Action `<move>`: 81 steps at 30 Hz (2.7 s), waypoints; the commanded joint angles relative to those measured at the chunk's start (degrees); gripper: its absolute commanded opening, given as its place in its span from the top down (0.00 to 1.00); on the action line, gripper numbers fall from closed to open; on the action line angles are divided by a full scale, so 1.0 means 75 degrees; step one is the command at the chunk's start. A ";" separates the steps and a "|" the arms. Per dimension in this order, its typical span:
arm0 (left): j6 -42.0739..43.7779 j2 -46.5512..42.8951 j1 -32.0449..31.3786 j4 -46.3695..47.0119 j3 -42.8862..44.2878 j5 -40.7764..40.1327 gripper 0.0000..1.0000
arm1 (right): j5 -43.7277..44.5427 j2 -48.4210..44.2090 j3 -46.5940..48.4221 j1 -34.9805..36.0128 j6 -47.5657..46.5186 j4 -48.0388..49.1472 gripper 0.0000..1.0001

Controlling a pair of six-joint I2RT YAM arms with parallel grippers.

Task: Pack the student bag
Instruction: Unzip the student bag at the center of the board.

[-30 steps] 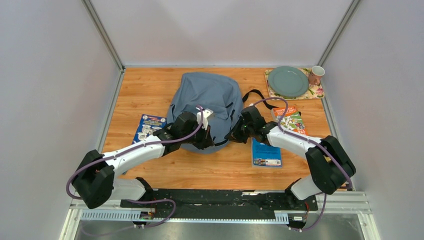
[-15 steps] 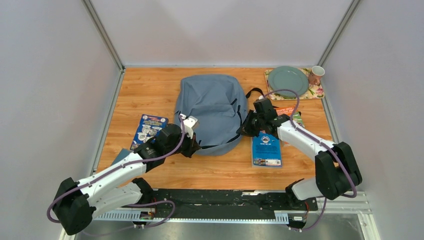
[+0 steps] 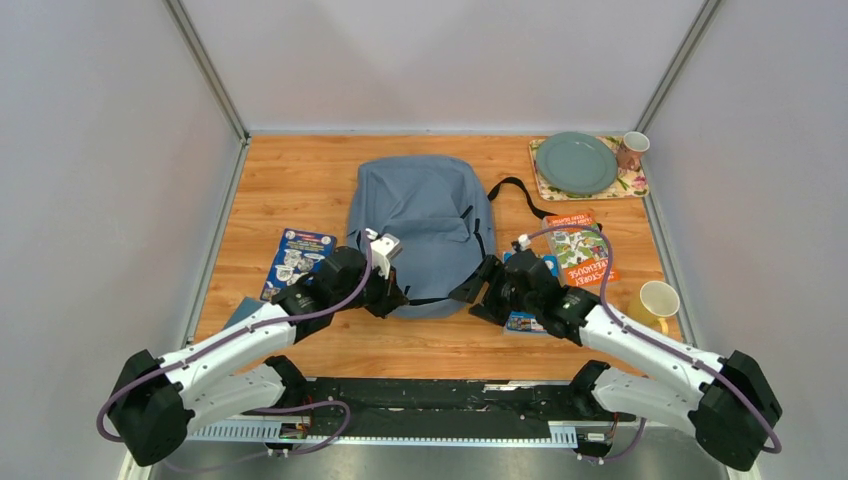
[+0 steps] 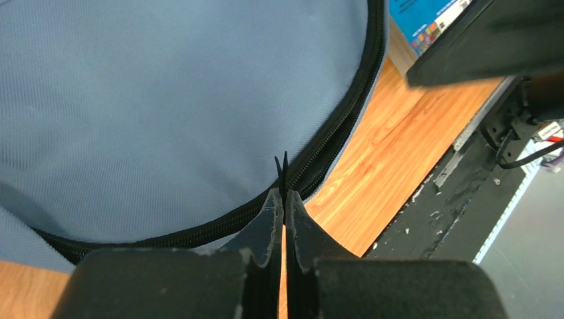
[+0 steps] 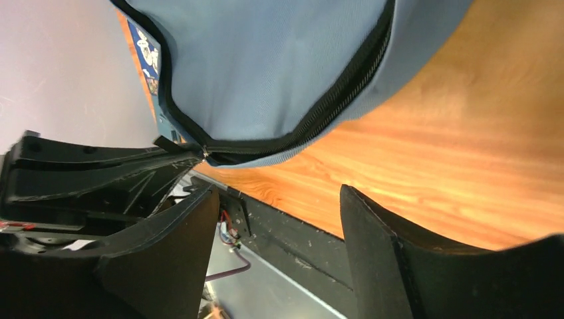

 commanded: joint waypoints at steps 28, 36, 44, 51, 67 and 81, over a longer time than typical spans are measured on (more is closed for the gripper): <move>0.0183 -0.0138 -0.0115 -0.0426 0.0003 -0.0737 1.00 | 0.1935 0.1273 -0.0443 0.0359 0.1387 0.1425 1.00; 0.0758 -0.0349 0.0260 -0.1342 0.0132 -0.2790 1.00 | 0.1072 0.1515 0.0118 -0.0803 -0.1155 0.0897 1.00; 0.0184 -0.0256 0.0378 -0.0627 0.0225 -0.1691 1.00 | -0.0526 0.1463 0.0331 -0.0512 -0.0505 0.1213 0.35; -0.0156 -0.0220 0.0366 -0.0393 0.0472 -0.1010 1.00 | -0.0361 0.0722 -0.0489 0.0343 0.1991 0.1446 0.32; -0.0262 0.0037 0.0272 -0.0158 0.0648 -0.0295 1.00 | 0.0025 0.2654 -0.0091 0.0837 0.3610 0.3555 0.30; 0.1529 0.0002 0.0377 -0.1060 0.1256 -0.2614 1.00 | -0.0314 0.3370 -0.0852 0.0638 0.2908 0.4120 1.00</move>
